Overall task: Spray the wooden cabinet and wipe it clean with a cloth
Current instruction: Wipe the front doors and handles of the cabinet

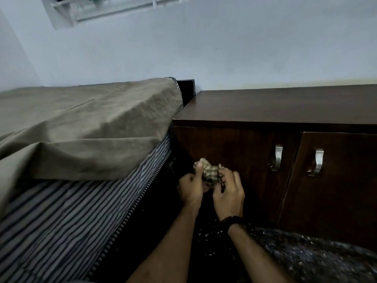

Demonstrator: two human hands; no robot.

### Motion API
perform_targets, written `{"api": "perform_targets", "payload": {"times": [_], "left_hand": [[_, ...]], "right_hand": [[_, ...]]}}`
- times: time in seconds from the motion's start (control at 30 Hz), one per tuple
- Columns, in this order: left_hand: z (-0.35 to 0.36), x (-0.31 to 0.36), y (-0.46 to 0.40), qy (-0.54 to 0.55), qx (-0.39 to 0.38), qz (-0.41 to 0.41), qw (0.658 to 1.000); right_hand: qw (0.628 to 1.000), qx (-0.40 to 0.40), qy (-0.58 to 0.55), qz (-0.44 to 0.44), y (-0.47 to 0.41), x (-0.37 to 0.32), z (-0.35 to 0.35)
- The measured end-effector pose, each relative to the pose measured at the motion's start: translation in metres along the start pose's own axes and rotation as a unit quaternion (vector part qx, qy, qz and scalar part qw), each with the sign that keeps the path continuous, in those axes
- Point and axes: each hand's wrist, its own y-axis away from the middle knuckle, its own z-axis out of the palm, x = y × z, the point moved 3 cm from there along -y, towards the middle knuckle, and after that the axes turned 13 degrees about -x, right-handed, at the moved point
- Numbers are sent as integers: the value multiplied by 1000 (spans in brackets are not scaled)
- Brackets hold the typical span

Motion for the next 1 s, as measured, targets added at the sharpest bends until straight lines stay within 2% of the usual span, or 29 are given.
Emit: {"api": "perform_targets", "payload": {"times": [0.07, 0.17, 0.23, 0.33, 0.57, 0.7, 0.8, 1.0], "left_hand": [[3, 19, 2, -49, 29, 70, 996], [11, 42, 4, -32, 33, 134, 990], [15, 43, 3, -11, 25, 137, 990], [15, 29, 5, -38, 17, 119, 992], [12, -23, -3, -140, -14, 34, 989], [15, -54, -6, -139, -35, -41, 989], [18, -82, -5, -118, -72, -131, 982], [44, -149, -7, -67, -84, -238, 965]], "right_hand": [[999, 40, -5, -24, -13, -8, -10], [995, 83, -26, -47, -25, -10, -23], [995, 78, -37, -57, -26, -4, -24], [996, 61, -41, -43, -14, 9, -18], [995, 26, -70, 60, 20, 41, 3], [993, -12, -55, 101, 39, 61, 15], [987, -38, -52, 149, 57, 82, 21], [969, -31, -65, 238, 83, 121, 23]]}}
